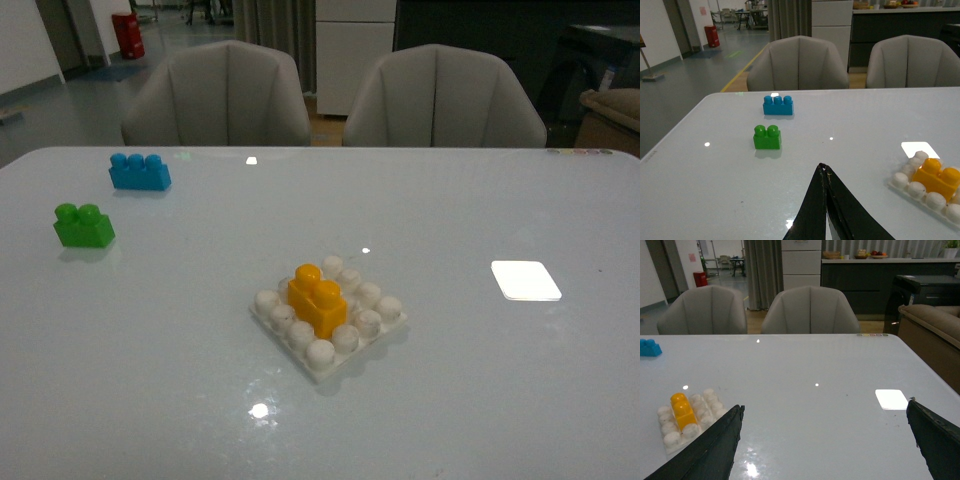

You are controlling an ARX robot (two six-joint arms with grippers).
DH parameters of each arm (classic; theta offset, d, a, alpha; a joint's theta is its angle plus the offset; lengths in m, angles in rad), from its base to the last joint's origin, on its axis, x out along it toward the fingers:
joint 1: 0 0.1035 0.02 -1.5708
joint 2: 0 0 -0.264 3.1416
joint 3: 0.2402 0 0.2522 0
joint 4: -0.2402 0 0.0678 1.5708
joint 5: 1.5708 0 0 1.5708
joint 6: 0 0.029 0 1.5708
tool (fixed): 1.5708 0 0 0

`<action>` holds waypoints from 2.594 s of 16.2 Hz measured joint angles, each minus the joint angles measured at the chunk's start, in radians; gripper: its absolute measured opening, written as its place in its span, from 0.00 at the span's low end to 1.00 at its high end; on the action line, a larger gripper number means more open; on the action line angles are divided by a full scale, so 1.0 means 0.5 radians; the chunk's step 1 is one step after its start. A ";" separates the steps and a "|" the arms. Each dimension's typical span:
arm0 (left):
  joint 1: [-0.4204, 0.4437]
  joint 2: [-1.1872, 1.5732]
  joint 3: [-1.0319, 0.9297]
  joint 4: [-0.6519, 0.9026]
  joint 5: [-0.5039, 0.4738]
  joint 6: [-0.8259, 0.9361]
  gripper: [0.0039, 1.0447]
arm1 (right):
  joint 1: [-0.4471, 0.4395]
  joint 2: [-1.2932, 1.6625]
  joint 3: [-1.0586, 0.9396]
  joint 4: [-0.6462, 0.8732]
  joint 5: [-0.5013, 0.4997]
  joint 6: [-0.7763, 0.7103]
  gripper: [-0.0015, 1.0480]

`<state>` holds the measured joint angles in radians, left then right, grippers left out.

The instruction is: Insert yellow block into base center

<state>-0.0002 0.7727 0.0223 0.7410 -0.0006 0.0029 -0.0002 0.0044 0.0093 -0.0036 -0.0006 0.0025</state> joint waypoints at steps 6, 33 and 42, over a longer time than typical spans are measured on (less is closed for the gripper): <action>0.000 -0.521 -0.023 -0.471 0.000 0.000 0.01 | 0.000 0.000 0.000 0.000 0.001 0.000 0.94; 0.000 -1.527 -0.023 -1.489 0.001 -0.003 0.42 | 0.000 0.000 0.000 0.001 0.001 0.000 0.94; 0.000 -1.527 -0.023 -1.489 0.001 -0.003 0.94 | 0.000 0.000 0.000 0.001 0.001 -0.001 0.94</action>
<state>-0.0002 0.0090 0.0109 -0.0032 -0.0002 0.0013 -0.0002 0.0044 0.0093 -0.0032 -0.0002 0.0021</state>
